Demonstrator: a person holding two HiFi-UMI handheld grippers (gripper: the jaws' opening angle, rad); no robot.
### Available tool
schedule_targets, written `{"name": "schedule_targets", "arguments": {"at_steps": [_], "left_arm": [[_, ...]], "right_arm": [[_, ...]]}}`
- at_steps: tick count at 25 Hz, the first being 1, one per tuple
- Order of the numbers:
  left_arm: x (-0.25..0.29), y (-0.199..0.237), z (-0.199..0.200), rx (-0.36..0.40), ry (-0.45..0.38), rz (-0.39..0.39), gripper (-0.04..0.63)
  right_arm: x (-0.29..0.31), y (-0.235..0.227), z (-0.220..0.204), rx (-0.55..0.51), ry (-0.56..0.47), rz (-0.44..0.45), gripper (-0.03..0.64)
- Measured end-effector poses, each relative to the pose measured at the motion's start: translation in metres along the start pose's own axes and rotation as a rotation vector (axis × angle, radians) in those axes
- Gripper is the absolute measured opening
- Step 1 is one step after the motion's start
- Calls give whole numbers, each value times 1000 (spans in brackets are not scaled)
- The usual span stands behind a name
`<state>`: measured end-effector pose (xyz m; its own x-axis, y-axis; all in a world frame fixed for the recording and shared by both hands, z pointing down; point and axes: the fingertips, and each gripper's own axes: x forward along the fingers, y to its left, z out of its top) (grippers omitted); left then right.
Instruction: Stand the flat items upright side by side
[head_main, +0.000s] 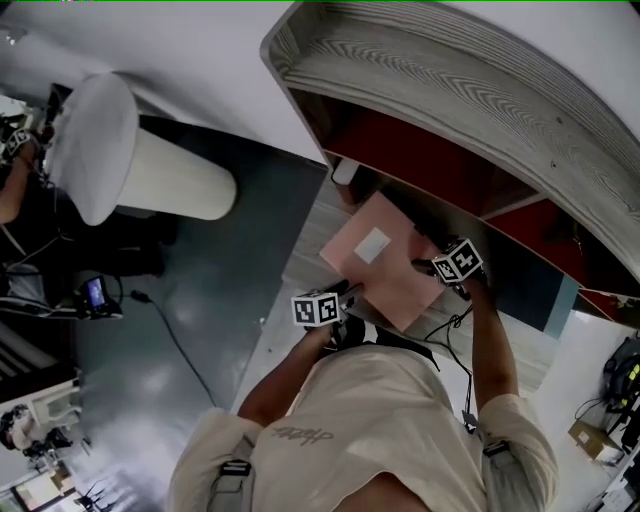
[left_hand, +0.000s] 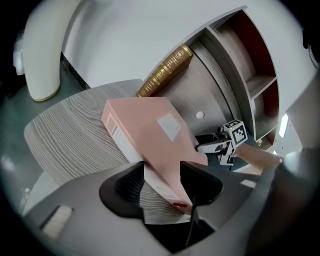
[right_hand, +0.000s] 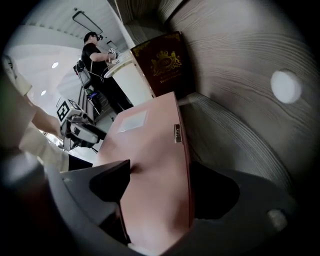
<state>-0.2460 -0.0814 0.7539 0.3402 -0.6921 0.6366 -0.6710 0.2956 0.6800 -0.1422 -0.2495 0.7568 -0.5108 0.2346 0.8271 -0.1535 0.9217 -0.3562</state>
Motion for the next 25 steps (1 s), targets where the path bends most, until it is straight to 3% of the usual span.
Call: {"name": "schedule_targets", "arguments": {"at_steps": [5,17,20,25], "left_arm": [[-4,10,3,-5,0,-18,242],[5,9,13,123,77,-91,250],[13,8,22,144,79,-107,254],[27,5,38,168,90,-134,255]], "right_arm": [[-1,23,-34,147,-55,-59,387],[-3,62,-86,369,-120,-126,396],[-5,69,-94,386,-106,-116,394],[-7,78,-106,329,-36,-71,396]]}}
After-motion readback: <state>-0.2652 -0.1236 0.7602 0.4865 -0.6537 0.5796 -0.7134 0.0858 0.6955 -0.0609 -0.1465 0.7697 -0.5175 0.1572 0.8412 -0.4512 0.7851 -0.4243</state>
